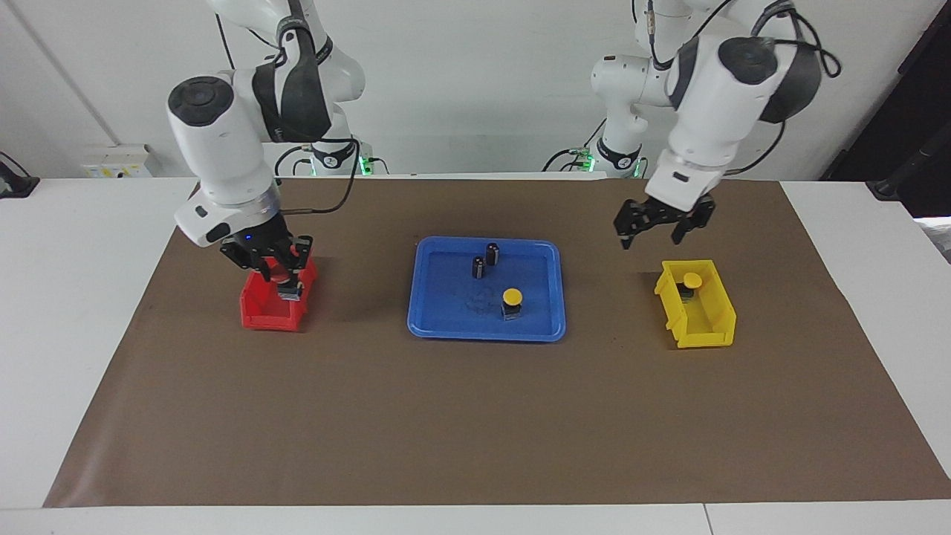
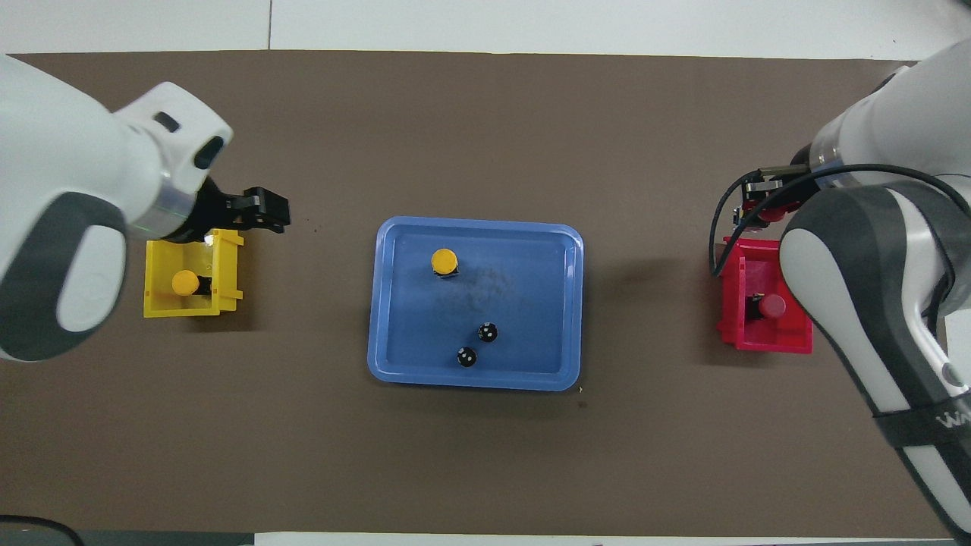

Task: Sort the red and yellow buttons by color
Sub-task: 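Grasp the last yellow button in the tray with the left gripper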

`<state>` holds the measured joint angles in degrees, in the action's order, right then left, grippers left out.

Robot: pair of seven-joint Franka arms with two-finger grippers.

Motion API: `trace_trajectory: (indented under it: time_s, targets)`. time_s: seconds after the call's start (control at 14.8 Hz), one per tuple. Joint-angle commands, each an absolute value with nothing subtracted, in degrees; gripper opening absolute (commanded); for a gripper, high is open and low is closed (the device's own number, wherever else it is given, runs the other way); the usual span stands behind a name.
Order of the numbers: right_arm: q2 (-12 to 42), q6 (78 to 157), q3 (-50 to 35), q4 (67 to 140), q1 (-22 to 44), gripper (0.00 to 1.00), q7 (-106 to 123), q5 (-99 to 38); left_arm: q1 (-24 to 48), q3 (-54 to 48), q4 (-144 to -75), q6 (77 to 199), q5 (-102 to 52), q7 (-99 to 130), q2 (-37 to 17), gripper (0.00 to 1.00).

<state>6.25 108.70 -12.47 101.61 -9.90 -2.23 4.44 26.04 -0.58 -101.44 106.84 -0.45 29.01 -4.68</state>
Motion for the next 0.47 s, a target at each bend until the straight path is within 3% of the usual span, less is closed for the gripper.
trace_trajectory:
  time_s: [0.0, 0.2, 0.41]
  targets:
    - [2.91, 114.15, -13.36, 108.88, -13.79, 0.20, 2.28, 2.99, 32.68, 0.44, -101.43, 112.57, -0.53, 38.21, -10.97, 1.00]
    - [0.36, 121.09, -13.36, 116.61, -15.29, 0.20, 5.62, 1.59, 38.04, 0.44, -101.77, 117.75, -0.53, 45.67, -14.14, 1.00]
    - [-1.23, 126.46, -13.36, 122.16, -16.00, 0.20, 6.41, 1.14, 38.85, 0.44, -101.60, 120.66, -0.53, 46.76, -16.95, 1.00]
